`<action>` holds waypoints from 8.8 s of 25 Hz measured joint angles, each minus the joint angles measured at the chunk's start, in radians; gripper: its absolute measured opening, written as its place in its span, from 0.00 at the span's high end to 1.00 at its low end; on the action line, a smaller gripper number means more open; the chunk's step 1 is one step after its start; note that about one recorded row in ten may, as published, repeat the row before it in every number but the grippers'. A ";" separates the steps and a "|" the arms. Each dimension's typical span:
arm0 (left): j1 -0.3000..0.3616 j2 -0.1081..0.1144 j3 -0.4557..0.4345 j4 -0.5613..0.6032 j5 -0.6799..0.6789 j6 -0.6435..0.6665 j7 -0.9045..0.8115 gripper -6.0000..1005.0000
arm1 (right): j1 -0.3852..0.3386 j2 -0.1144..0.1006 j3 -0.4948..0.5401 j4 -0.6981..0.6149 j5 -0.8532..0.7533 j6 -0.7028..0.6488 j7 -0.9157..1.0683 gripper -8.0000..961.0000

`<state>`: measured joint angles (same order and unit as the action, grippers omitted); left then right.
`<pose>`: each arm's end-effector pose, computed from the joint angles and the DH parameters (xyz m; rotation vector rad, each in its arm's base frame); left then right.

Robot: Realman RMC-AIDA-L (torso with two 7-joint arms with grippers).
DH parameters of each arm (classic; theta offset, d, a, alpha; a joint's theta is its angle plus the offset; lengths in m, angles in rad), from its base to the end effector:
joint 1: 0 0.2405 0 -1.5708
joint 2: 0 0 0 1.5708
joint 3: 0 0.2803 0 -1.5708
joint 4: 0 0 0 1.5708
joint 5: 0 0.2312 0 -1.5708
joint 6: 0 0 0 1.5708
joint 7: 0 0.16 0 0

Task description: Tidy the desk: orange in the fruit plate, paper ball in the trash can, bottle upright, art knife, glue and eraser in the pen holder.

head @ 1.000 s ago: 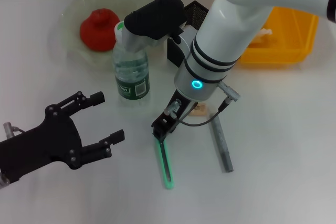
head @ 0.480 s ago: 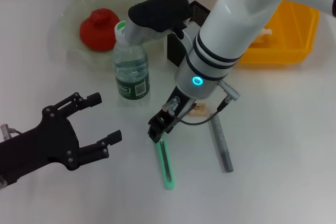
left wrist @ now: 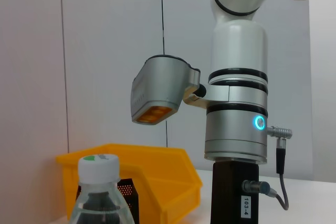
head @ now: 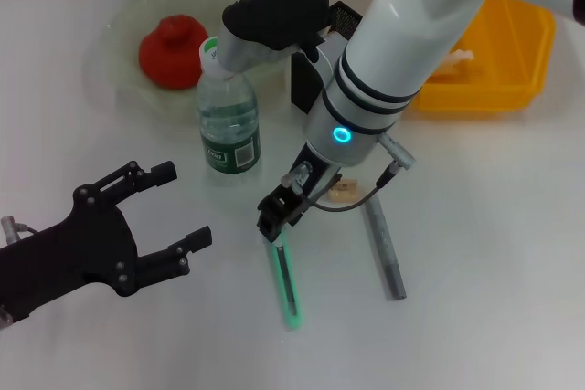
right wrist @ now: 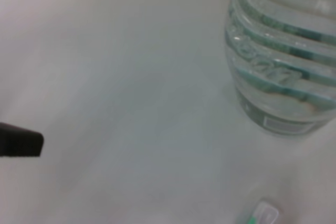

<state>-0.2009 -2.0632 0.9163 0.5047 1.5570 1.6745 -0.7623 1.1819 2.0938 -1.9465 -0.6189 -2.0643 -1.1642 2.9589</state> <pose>-0.3386 0.2534 -0.0349 -2.5069 -0.2319 -0.9286 0.0991 0.3966 -0.1801 -2.6799 1.1543 -0.6306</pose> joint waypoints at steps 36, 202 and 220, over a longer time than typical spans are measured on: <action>0.026 0.003 -0.032 -0.025 0.040 -0.025 0.000 0.16 | 0.003 0.000 -0.068 -0.004 0.035 0.058 -0.001 0.68; -0.170 -0.006 0.018 -0.111 0.159 -0.018 -0.105 0.16 | -0.809 -0.012 0.738 -0.419 0.770 0.032 -1.670 0.81; -0.180 -0.006 0.019 -0.113 0.160 -0.017 -0.118 0.16 | -0.556 -0.017 0.844 0.074 0.811 0.091 -1.928 0.80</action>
<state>-0.3812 -2.0693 0.9357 0.3916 1.7165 1.6578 -0.8805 0.6256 2.0772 -1.1022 -0.5451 -1.2532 -1.0736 1.0311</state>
